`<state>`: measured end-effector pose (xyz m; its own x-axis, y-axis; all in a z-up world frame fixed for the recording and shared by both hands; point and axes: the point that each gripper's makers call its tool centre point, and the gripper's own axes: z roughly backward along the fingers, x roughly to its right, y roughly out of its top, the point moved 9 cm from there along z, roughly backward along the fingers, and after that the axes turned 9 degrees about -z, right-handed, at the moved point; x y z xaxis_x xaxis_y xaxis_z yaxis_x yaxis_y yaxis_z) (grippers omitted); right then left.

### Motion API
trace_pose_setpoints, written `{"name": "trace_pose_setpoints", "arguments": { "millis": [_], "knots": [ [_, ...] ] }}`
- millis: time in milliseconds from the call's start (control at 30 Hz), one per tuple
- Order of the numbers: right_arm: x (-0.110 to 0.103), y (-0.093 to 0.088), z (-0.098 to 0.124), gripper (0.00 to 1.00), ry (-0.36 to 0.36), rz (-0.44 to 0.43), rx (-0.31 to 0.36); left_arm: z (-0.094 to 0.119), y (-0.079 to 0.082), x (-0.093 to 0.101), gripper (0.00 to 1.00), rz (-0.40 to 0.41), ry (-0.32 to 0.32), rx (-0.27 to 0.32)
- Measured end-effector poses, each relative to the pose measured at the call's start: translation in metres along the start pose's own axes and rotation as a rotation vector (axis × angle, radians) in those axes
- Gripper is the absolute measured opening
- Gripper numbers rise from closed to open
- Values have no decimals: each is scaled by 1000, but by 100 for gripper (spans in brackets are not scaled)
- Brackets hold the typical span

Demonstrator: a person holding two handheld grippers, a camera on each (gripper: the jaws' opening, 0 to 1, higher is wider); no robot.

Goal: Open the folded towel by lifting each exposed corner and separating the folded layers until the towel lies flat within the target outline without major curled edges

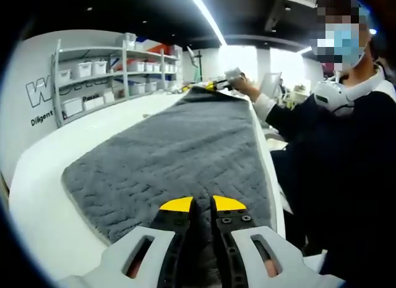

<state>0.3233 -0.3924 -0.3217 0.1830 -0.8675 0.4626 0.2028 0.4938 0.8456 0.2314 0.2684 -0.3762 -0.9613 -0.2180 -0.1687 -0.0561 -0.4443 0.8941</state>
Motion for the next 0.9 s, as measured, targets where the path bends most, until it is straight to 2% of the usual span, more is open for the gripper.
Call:
{"name": "trace_pose_setpoints", "arguments": {
  "millis": [900],
  "knots": [
    [21, -11, -15, 0, -14, -17, -24, -1, 1, 2, 10, -4, 0, 3]
  ]
}}
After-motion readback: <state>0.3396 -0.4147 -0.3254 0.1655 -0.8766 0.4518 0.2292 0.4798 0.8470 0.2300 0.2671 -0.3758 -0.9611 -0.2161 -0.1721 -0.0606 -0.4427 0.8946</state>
